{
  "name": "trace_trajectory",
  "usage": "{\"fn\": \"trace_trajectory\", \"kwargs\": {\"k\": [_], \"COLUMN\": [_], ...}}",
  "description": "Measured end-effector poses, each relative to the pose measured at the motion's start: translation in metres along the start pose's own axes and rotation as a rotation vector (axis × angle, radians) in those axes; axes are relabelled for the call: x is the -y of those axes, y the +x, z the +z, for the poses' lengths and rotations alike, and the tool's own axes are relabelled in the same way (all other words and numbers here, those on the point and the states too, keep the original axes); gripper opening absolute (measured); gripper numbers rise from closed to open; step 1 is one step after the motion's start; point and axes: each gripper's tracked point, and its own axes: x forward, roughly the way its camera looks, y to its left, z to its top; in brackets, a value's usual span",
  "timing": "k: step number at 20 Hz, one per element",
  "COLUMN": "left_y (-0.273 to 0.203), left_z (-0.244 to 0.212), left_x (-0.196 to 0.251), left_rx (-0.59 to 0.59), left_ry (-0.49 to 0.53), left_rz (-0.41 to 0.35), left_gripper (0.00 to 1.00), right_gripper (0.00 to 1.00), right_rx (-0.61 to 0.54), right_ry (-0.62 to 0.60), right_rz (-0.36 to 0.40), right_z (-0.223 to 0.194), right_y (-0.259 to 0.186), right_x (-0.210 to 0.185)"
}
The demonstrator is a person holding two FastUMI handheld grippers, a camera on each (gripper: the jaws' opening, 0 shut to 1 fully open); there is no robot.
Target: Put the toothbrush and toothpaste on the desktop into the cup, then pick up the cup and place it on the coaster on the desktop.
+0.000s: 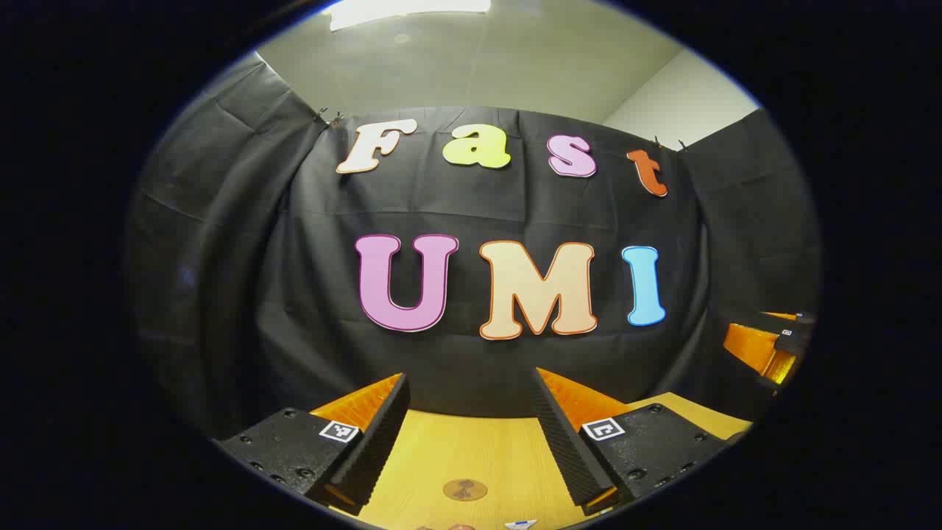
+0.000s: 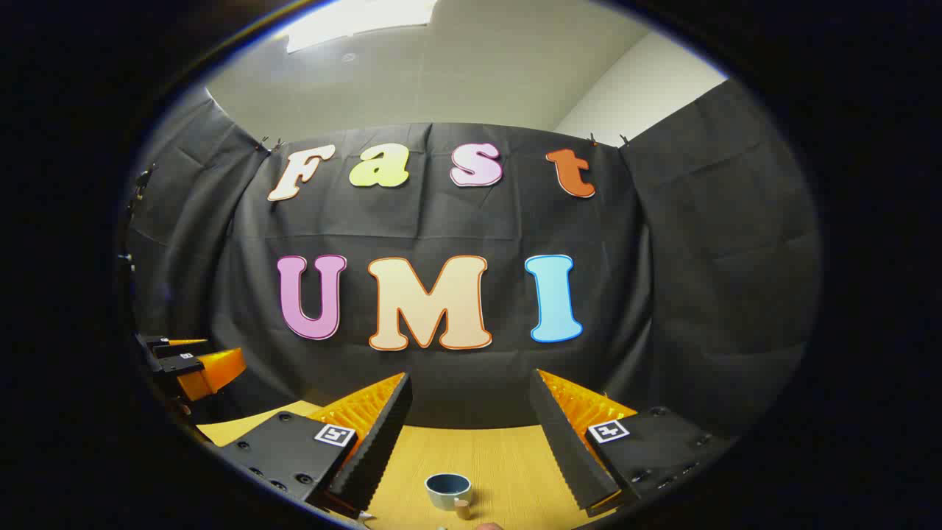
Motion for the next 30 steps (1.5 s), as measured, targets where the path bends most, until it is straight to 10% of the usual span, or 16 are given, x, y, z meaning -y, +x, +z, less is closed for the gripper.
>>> {"fn": "trace_trajectory", "kwargs": {"k": [17, 30], "left_y": [-0.015, -0.025], "left_z": [0.007, -0.007], "left_x": [-0.005, -0.015], "left_rx": [0.028, 0.015], "left_ry": [0.0, 0.007], "left_rz": [0.003, 0.002], "left_gripper": [0.94, 0.94], "right_gripper": [0.98, 0.99], "right_rx": [-0.02, -0.419], "right_ry": [0.05, -0.013], "right_rz": [0.02, 0.101], "right_z": [-0.006, -0.136], "right_y": [-0.006, -0.016], "right_x": [-0.018, -0.033]}}
